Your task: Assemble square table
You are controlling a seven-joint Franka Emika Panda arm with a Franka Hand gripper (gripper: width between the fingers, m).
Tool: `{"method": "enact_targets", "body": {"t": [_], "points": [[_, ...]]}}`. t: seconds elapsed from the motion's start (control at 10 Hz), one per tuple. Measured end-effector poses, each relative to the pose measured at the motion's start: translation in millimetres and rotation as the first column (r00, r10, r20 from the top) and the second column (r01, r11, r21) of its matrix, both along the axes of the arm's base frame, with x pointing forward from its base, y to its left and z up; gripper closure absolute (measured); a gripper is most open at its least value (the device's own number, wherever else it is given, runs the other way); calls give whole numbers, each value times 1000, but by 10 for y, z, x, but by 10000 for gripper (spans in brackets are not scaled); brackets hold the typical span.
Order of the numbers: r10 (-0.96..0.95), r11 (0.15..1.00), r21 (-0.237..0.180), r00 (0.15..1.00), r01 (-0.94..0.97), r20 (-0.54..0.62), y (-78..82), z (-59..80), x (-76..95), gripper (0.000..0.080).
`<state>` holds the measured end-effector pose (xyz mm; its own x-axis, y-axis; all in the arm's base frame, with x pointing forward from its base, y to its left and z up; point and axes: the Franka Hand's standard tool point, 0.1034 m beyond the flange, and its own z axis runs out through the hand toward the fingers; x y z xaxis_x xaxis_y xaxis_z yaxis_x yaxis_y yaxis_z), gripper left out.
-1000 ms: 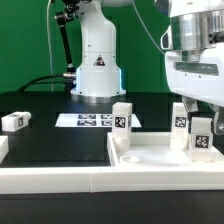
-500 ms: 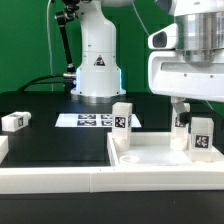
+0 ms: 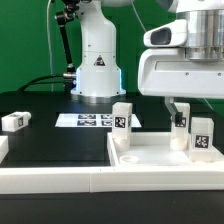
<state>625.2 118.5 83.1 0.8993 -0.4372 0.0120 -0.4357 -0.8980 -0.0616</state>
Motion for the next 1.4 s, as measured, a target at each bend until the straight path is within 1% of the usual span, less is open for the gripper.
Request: {"method": "enact_targets", "body": {"t": [0.2,0.4,0.6,0.7,0.9,1.0,1.1,1.2,1.4], "points": [[136,991,-6,991,-136,8,-25,3,8,151],[273,962,-13,962,-273,15,-49,9,20,151],[357,934,-28,934,-357,15,-47,11,19,151],[353,936,-27,936,-352,14,-41,11,17,151],[342,939,-26,940,-342,14,-48,9,18,410],[342,940,-26,940,-342,14,-48,9,18,410],[341,940,-26,940,-340,14,-48,9,18,512],[253,967,-20,967,-253,12,-45,9,18,512],[136,991,-14,991,-136,8,-45,10,18,512]]}}
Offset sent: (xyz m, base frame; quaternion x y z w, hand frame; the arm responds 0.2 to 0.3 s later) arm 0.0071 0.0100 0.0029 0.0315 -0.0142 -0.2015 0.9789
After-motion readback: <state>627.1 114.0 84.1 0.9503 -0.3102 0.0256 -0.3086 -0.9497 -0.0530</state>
